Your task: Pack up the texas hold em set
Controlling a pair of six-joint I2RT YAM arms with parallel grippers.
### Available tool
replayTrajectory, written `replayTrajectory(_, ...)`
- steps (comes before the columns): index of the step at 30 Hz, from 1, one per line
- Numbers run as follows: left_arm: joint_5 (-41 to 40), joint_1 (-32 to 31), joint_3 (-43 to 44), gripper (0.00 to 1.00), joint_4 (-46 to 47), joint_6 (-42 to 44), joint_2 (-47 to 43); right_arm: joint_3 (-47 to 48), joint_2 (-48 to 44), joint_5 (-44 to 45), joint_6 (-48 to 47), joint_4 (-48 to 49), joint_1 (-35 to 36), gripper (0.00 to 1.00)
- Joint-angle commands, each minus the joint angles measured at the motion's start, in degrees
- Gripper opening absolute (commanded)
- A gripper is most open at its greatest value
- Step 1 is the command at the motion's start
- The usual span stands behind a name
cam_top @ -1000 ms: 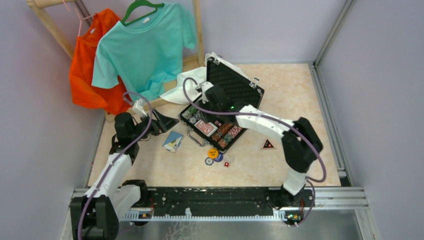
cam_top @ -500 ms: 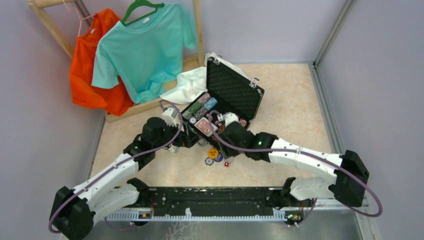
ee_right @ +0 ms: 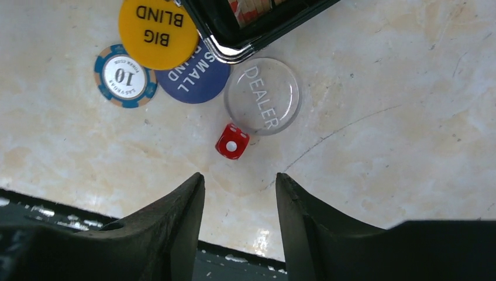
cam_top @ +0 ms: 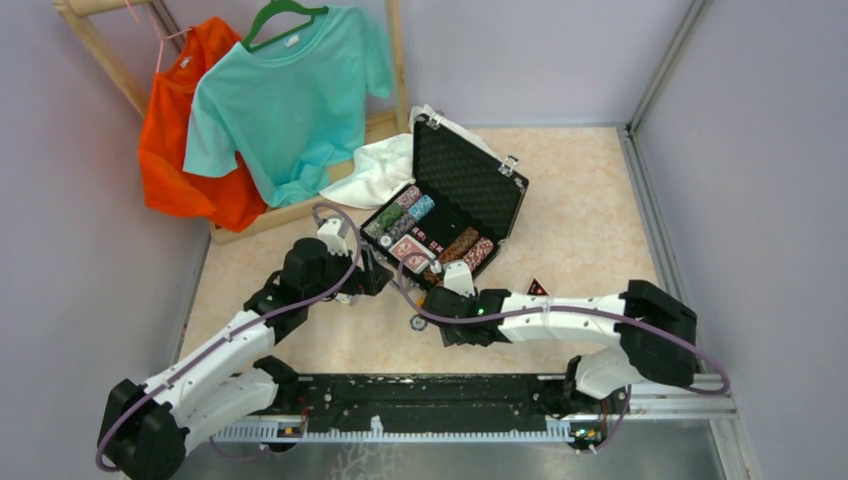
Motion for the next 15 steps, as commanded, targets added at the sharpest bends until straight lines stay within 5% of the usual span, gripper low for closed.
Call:
replayTrajectory(1,-0.2,-0.2,0.2,0.99,0.0,0.7,-0.8,1.6,5.1,3.4,3.9,3.3,0.4,0.47)
replayTrajectory(15,0.5,-0.2,-0.3,0.99,0.1,0.8,-1.3,-0.1,6.3,0.7,1.6,8.6,-3.0,0.37)
